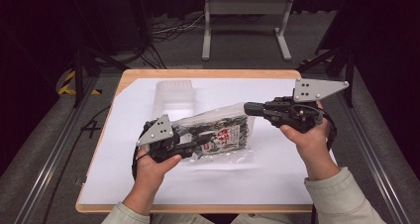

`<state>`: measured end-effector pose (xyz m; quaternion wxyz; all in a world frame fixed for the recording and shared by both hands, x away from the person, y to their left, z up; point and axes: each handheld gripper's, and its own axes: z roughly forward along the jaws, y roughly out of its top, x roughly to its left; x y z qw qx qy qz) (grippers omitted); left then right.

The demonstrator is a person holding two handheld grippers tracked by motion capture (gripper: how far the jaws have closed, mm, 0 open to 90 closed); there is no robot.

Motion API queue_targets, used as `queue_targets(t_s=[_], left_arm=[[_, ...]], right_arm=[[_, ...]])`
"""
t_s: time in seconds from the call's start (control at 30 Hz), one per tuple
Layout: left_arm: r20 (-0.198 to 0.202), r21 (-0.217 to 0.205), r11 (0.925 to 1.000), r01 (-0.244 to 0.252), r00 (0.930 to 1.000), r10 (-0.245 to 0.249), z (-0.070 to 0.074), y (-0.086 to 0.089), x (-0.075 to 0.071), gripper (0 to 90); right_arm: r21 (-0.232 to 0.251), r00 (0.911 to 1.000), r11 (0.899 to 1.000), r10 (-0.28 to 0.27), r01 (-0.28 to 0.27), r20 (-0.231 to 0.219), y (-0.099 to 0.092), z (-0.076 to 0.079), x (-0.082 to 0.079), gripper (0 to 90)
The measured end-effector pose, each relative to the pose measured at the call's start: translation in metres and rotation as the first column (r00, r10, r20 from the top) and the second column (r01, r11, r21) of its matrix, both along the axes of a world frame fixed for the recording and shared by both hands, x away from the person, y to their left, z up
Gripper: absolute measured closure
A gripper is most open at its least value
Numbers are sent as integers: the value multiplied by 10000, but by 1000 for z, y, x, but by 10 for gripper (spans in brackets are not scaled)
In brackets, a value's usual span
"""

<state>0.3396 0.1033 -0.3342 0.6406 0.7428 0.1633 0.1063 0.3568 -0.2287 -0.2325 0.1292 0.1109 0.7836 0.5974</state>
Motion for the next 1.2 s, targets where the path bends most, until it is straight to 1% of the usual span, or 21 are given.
queue_targets(t_s=[0.03, 0.1, 0.17, 0.2, 0.23, 0.27, 0.47, 0.6, 0.63, 0.73, 0.83, 0.9, 0.93, 1.0, 1.1, 1.2], left_arm=[[-21, 44, 10000, 74, 10000, -74, 0, 0, -1, 641], [63, 273, 9992, 276, 9996, -278, 1, -1, -2, 668], [143, 377, 9985, 397, 9991, -403, 2, -3, -3, 689], [73, 375, 9983, 447, 9990, -450, 2, -3, -4, 695], [106, 416, 9978, 511, 9986, -516, 2, -3, -3, 701], [55, 392, 9975, 595, 9982, -598, 2, -4, -4, 705], [204, 428, 9970, 644, 9977, -653, 3, -4, -5, 720], [266, 480, 9970, 610, 9977, -623, 4, -4, -6, 723], [223, 445, 9973, 582, 9980, -593, 4, -4, -6, 723], [279, 525, 9973, 512, 9982, -527, 6, -4, -8, 724], [369, 583, 9973, 450, 9982, -472, 7, -3, -8, 725], [308, 502, 9977, 465, 9984, -480, 8, -2, -8, 725], [290, 473, 9979, 451, 9985, -465, 8, -1, -8, 724], [320, 490, 9980, 410, 9986, -425, 10, 0, -7, 724], [143, 491, 9981, 372, 9992, -379, 12, 0, -6, 723], [142, 440, 9984, 345, 9993, -352, 15, 0, -5, 724]], right_arm=[[-4, 10000, 10000, -22, 22, 8, 0, 0, 0, 886], [-18, 10000, 10000, -89, 89, 25, -1, 0, 1, 880], [0, 9999, 9999, -145, 145, -11, -3, -1, 1, 874], [6, 9999, 9999, -159, 159, -15, -4, -1, 1, 872], [9, 9998, 9998, -177, 177, 1, -4, -1, 1, 870], [9, 9998, 9998, -186, 186, -11, -5, -1, 1, 869], [132, 9998, 9998, -179, 180, -118, -7, -2, 2, 842], [289, 9996, 9994, -184, 190, -210, -9, -5, 2, 805], [320, 9995, 9993, -173, 181, -255, -9, -5, 3, 787], [269, 9989, 9996, -79, 91, -452, -10, -6, 3, 709], [303, 9988, 9993, -225, 238, -431, -13, -9, 0, 640], [371, 9989, 9988, -295, 308, -364, -17, -11, -2, 584], [359, 9989, 9988, -333, 345, -328, -19, -12, -3, 548], [251, 9985, 9990, -360, 370, -416, -23, -14, -4, 499], [150, 9972, 9974, -694, 699, -291, -31, -17, -6, 444], [130, 9944, 9945, -1040, 1042, -182, -41, -21, -7, 414]])
